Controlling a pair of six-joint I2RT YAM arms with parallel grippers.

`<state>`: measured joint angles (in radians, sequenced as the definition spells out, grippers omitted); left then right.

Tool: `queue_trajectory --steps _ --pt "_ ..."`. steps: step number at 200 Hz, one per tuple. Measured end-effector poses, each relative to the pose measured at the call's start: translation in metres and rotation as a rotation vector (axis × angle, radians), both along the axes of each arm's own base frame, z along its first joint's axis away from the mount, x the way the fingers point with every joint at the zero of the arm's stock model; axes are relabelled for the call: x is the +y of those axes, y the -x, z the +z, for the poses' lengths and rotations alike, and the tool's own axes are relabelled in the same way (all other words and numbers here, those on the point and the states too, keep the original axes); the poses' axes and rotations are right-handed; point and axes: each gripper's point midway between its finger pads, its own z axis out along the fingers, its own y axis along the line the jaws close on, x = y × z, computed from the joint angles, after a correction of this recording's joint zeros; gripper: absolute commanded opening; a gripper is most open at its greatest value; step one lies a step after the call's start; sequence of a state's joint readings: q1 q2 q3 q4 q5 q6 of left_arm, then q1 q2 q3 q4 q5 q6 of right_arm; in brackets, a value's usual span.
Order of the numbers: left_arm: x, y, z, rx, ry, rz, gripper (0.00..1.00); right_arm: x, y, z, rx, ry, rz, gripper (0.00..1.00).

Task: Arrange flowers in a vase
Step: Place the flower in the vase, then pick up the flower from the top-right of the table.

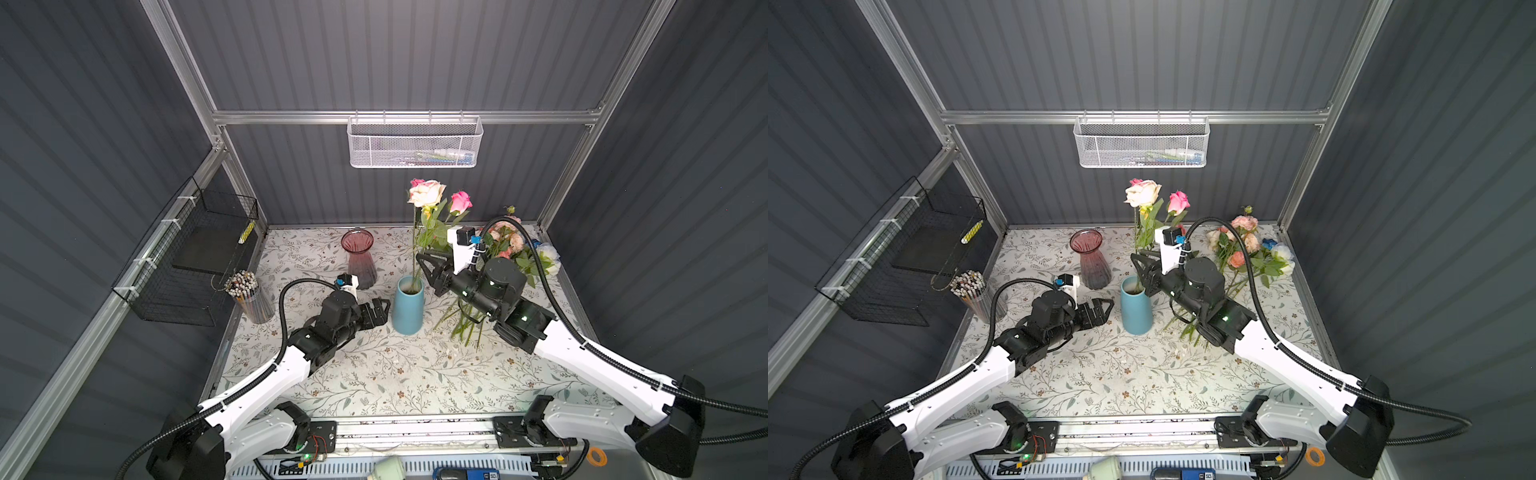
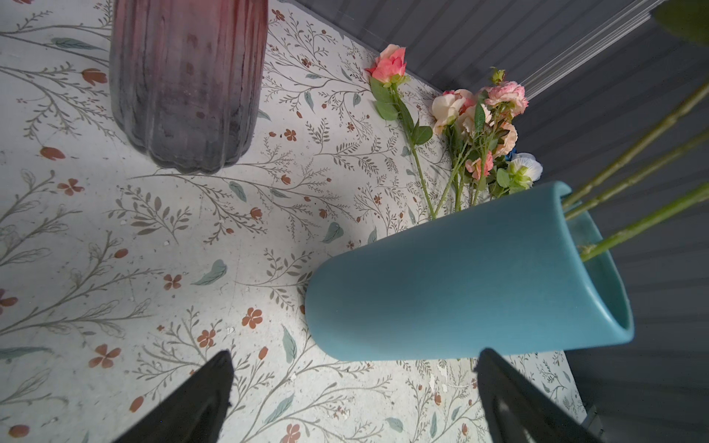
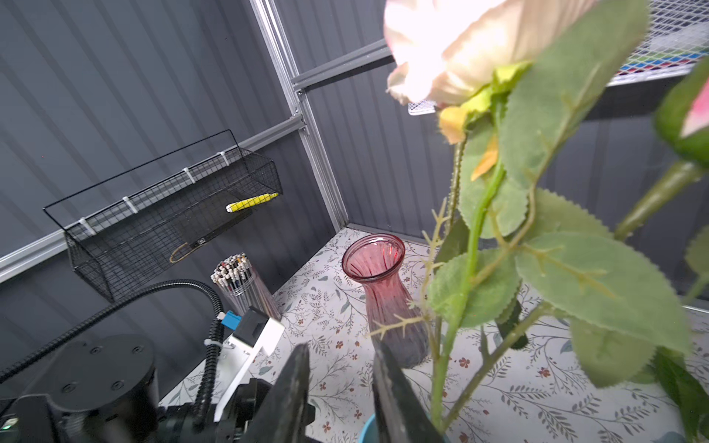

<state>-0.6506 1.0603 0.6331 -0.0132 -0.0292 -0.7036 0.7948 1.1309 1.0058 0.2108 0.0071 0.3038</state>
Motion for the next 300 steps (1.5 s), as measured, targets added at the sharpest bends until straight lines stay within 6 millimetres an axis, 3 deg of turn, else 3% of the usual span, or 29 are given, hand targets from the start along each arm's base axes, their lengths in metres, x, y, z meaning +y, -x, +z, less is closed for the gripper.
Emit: queue_trajectory --steps 52,79,95,109,149,196,218,256,300 --pt "0.008 0.002 0.020 -0.066 0.004 0.016 0.99 -0.039 0.028 0.031 -0.037 -0.020 -0.043 0.36" --pt "0.014 0.004 0.030 -0.101 0.002 0.028 1.00 -0.060 0.035 0.034 -0.043 -0.013 -0.097 0.41" --pt "0.018 0.004 0.034 -0.117 -0.003 0.040 0.99 -0.076 0.031 0.026 -0.032 -0.004 -0.151 0.41" --pt "0.022 0.006 0.040 -0.135 0.002 0.054 1.00 -0.095 0.022 0.012 0.002 0.004 -0.213 0.41" --pt "0.045 0.015 0.052 -0.207 0.028 0.125 1.00 -0.153 -0.015 -0.058 0.189 0.023 -0.403 0.42" --pt "0.054 0.015 0.053 -0.219 0.031 0.167 1.00 -0.185 -0.052 -0.115 0.375 0.007 -0.509 0.46" --pt "0.054 0.015 0.047 -0.204 0.022 0.168 1.00 -0.187 -0.072 -0.150 0.482 0.015 -0.517 0.49" --pt "0.057 0.016 0.023 -0.140 -0.004 0.188 0.99 -0.175 -0.109 -0.222 0.713 0.098 -0.494 0.50" --pt "0.062 0.023 -0.019 -0.017 -0.033 0.221 1.00 -0.163 -0.173 -0.257 0.848 0.207 -0.466 0.47"
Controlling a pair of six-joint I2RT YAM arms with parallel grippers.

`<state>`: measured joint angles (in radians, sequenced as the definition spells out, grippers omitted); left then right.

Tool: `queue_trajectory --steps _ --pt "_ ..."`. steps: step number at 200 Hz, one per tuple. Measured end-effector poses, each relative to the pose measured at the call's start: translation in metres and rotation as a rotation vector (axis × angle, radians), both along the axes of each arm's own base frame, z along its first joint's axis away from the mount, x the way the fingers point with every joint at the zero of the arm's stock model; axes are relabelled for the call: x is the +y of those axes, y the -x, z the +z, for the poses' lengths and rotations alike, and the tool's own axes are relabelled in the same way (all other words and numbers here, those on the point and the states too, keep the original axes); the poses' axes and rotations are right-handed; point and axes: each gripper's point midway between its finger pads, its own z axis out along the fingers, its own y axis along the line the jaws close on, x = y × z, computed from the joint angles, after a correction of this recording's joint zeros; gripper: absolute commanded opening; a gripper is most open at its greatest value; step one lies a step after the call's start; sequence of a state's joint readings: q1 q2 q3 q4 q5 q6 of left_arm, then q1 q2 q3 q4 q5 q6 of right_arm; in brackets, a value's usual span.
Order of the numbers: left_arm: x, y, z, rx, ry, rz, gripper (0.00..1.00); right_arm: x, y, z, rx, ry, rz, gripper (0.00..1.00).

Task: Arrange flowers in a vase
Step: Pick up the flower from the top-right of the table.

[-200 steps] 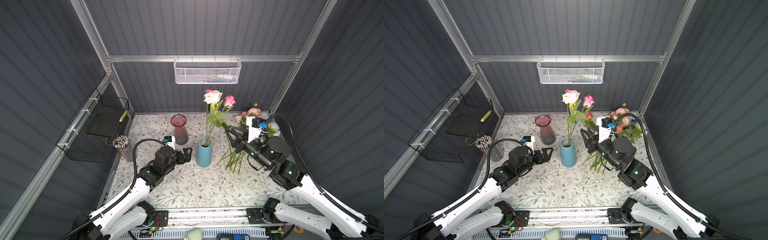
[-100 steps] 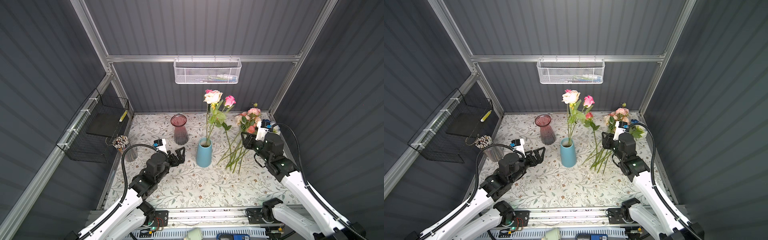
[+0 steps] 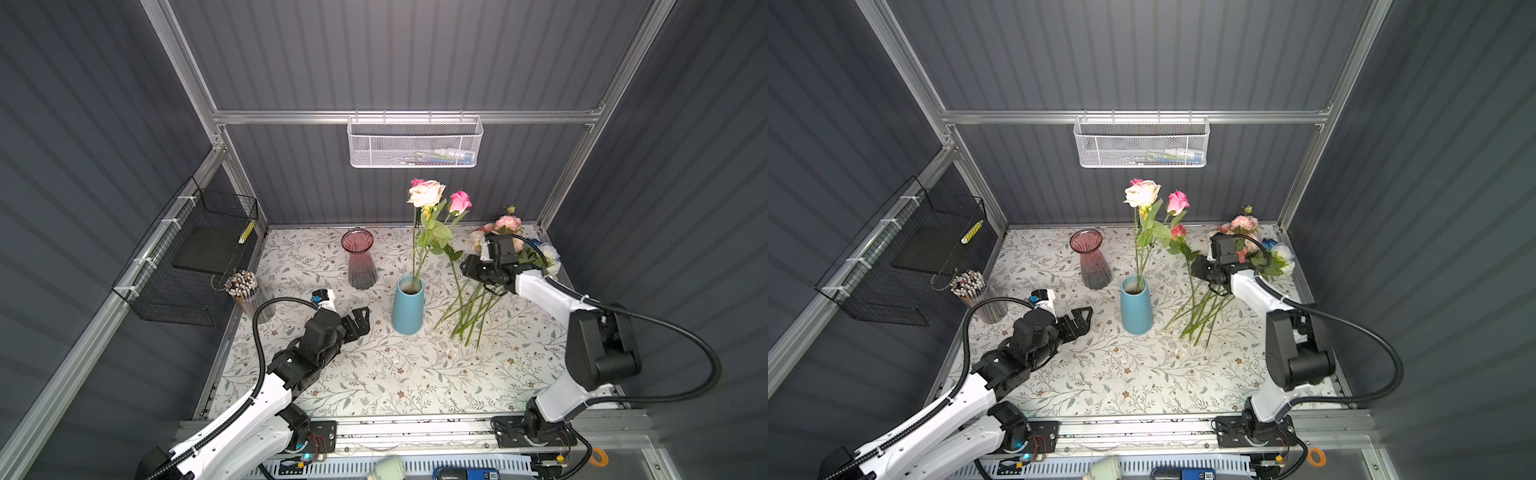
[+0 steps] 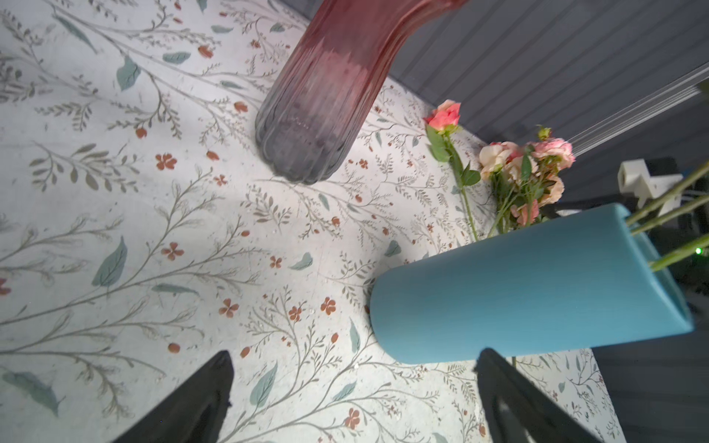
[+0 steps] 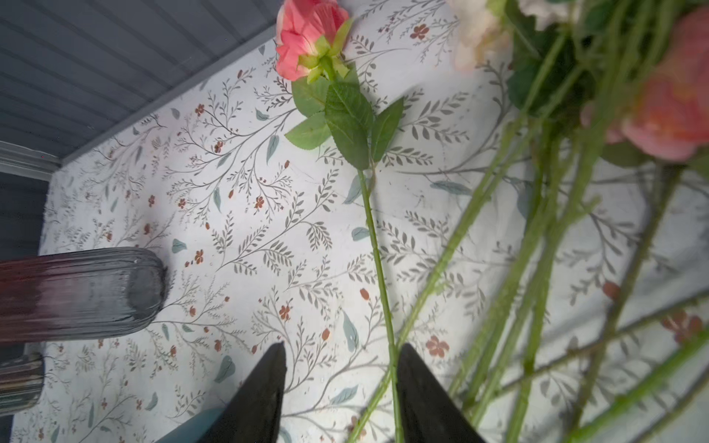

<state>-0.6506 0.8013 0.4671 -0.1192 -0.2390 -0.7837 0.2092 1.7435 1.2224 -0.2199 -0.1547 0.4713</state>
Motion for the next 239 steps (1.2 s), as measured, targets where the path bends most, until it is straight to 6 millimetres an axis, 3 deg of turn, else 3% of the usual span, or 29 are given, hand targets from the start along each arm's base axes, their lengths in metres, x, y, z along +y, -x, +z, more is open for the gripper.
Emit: queue_trajectory --steps 26,55,93,156,239 --pt "0.003 0.006 -0.020 0.049 0.003 0.012 0.99 0.009 -0.030 -0.020 0.079 0.035 0.046 0.48" --pt "0.004 0.008 -0.024 0.055 0.005 0.015 0.99 0.014 -0.041 -0.043 0.169 0.080 0.086 0.47" --pt "0.003 0.007 -0.024 0.052 0.002 0.011 1.00 0.016 -0.035 -0.070 0.267 0.160 0.129 0.44" --pt "0.001 0.006 -0.033 0.078 -0.018 -0.001 1.00 0.017 -0.032 -0.093 0.344 0.238 0.173 0.35" --pt "-0.001 0.002 -0.013 0.033 -0.018 -0.012 0.99 0.012 -0.035 -0.101 0.348 0.286 0.177 0.08"
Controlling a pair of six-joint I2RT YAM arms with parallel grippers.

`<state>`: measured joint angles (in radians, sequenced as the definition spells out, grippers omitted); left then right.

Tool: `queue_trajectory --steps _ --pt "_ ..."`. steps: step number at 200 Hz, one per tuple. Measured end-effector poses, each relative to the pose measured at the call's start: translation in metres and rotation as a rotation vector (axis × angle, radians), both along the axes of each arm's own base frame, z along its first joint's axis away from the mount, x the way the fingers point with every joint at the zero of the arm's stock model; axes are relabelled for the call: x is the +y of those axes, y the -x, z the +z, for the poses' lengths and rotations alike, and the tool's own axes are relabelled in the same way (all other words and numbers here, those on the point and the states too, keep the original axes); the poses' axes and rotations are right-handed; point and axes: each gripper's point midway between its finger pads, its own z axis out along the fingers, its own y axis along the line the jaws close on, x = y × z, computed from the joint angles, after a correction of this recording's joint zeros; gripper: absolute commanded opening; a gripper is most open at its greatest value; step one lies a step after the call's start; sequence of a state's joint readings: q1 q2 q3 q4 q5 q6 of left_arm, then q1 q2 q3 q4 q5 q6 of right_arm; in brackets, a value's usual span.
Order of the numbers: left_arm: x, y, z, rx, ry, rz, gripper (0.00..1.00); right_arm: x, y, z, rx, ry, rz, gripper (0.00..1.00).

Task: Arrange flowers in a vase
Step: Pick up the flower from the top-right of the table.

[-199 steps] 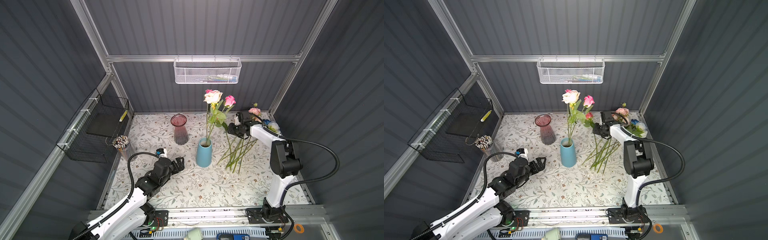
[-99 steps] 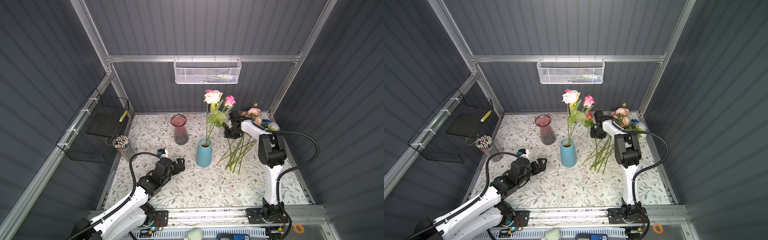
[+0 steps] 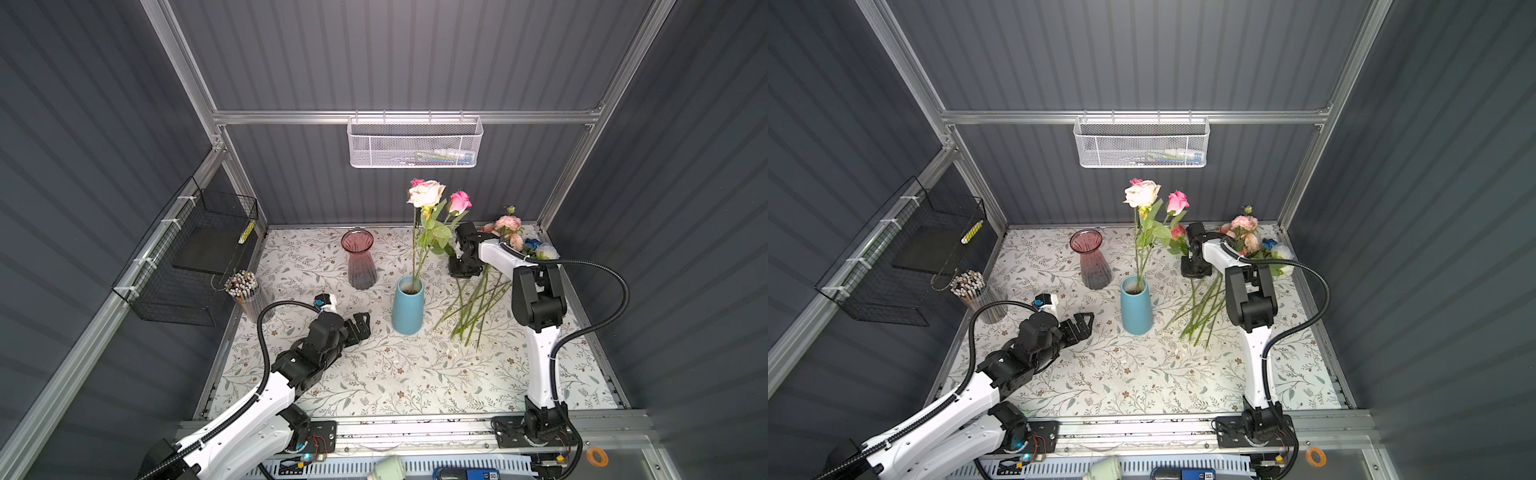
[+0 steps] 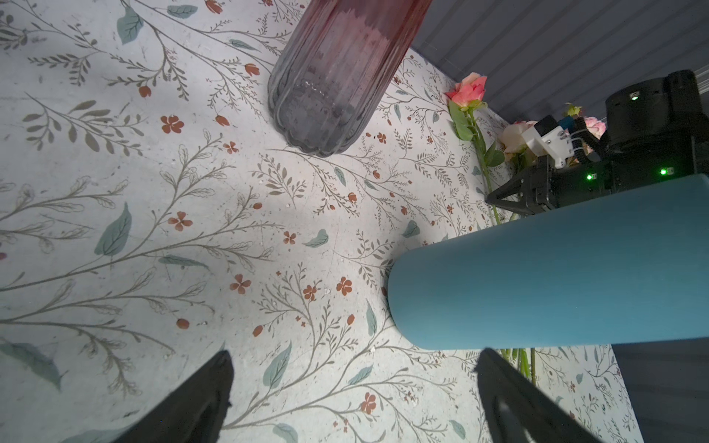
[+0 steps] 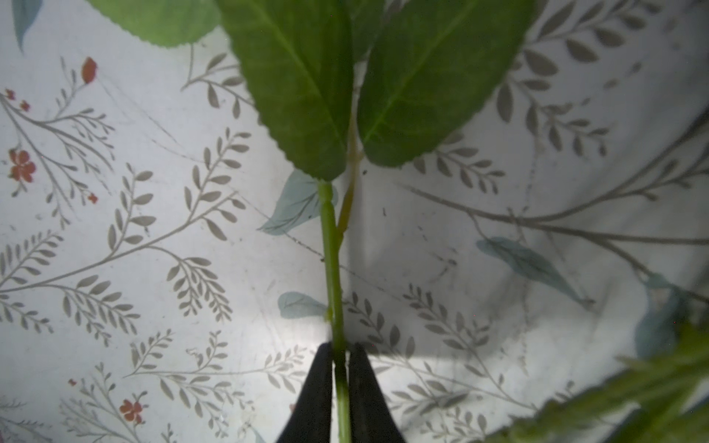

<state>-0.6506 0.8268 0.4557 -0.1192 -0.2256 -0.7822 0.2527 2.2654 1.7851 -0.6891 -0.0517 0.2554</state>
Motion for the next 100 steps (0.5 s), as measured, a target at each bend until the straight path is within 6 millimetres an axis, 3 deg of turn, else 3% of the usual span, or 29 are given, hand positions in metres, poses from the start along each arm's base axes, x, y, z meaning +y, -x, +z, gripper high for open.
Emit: queue_trajectory --steps 32,76,100 --pt "0.000 -0.002 0.008 -0.015 -0.012 -0.007 1.00 0.001 0.010 0.016 -0.058 -0.010 0.005 0.02" --pt "-0.002 -0.005 0.022 -0.046 -0.017 -0.015 1.00 0.006 0.009 0.096 -0.271 -0.084 -0.014 0.02" --pt "-0.003 -0.006 0.026 -0.054 -0.018 -0.017 1.00 0.006 0.015 0.122 -0.346 -0.126 -0.032 0.01"
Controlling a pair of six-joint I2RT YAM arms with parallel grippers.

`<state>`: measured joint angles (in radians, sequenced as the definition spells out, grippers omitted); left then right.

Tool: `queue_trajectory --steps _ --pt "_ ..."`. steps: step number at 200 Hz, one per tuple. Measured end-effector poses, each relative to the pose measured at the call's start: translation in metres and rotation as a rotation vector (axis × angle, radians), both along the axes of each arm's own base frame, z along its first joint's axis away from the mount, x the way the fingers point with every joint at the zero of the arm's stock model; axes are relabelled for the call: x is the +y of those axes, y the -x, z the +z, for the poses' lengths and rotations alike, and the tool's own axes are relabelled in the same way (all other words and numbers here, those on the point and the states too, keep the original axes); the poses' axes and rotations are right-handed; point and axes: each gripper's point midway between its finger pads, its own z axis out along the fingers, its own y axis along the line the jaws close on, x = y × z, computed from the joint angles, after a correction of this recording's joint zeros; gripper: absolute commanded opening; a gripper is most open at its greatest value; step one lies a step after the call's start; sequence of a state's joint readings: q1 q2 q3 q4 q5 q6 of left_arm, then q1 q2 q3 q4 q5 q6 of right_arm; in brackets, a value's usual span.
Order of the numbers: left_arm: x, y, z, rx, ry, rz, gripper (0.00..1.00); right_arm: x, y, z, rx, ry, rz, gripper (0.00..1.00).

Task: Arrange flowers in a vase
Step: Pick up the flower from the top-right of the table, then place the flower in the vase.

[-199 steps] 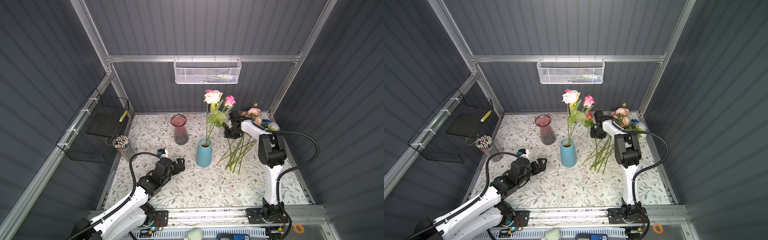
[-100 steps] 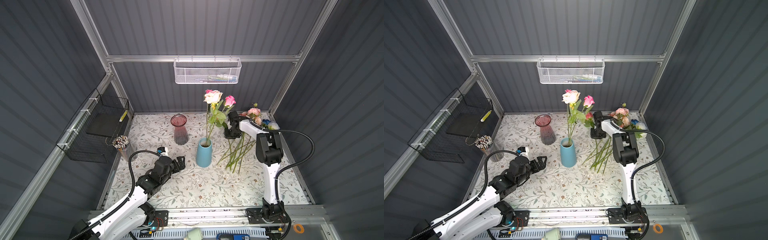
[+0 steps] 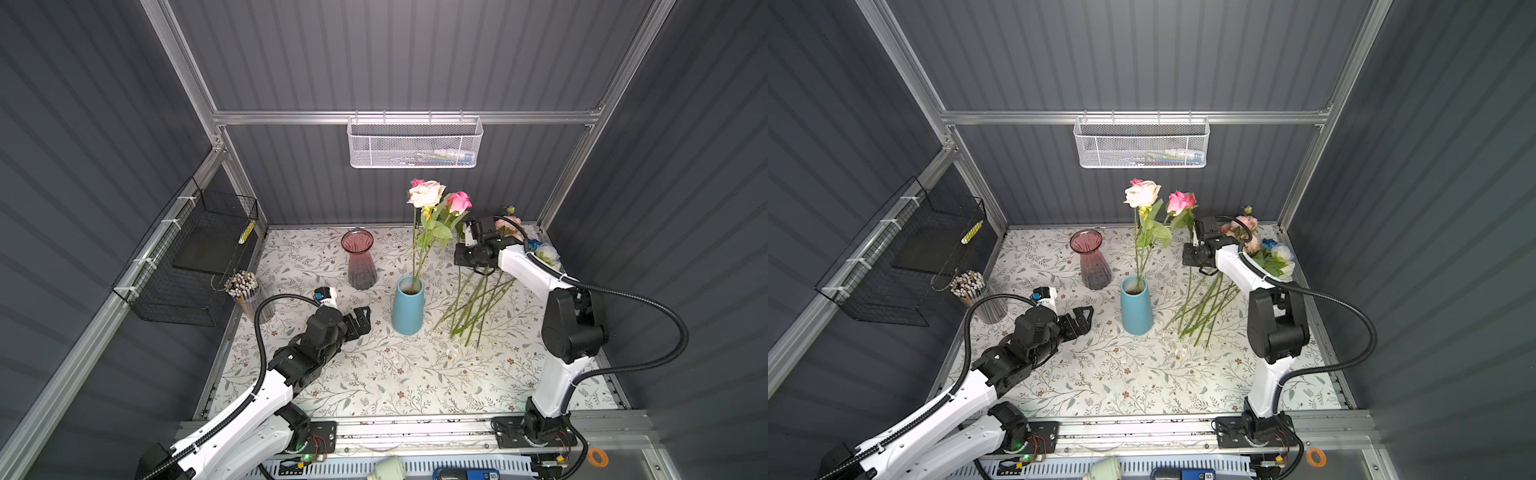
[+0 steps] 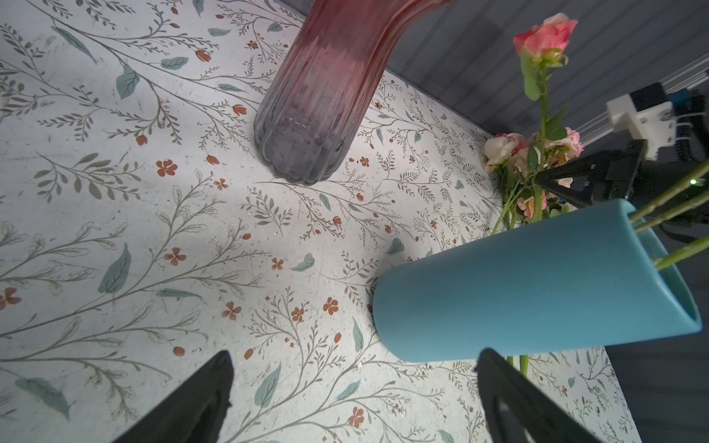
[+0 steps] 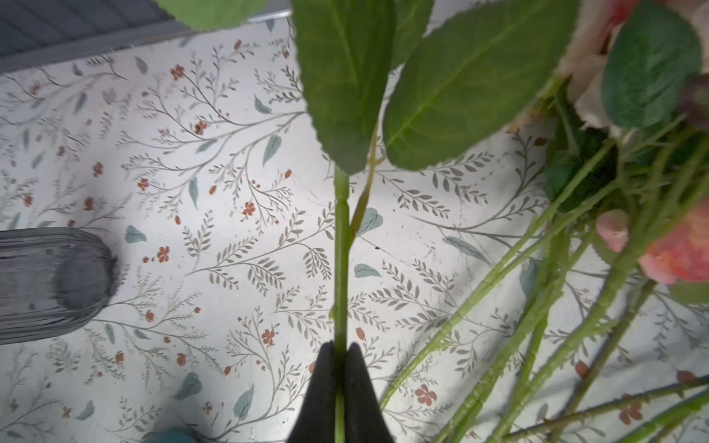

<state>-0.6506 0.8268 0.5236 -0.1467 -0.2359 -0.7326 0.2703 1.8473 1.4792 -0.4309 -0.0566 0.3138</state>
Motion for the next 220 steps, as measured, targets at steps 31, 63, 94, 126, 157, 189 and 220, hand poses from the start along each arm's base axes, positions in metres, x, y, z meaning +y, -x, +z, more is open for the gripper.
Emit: queue_trajectory --steps 31,63,94,126,157,189,220 --pt "0.000 0.001 0.000 0.001 -0.009 -0.003 1.00 -0.008 0.030 0.012 -0.040 -0.044 -0.034 0.02" --pt "0.001 0.001 0.000 0.001 -0.014 -0.006 1.00 -0.018 0.068 0.031 -0.099 -0.096 -0.066 0.02" --pt "0.000 -0.001 0.003 -0.008 -0.020 -0.012 0.99 -0.029 0.101 0.061 -0.195 -0.151 -0.094 0.02" --pt "-0.003 -0.004 0.010 -0.022 -0.025 -0.018 1.00 -0.042 0.130 0.112 -0.350 -0.197 -0.125 0.02" --pt "-0.002 -0.005 0.012 -0.029 -0.028 -0.013 1.00 -0.049 0.151 0.174 -0.546 -0.247 -0.128 0.02" --pt "0.000 -0.004 0.016 -0.043 -0.022 -0.006 0.99 -0.037 0.170 0.222 -0.713 -0.279 -0.072 0.03" --pt "0.004 -0.003 0.023 -0.062 -0.014 0.004 0.99 -0.013 0.178 0.255 -0.813 -0.286 0.016 0.03"
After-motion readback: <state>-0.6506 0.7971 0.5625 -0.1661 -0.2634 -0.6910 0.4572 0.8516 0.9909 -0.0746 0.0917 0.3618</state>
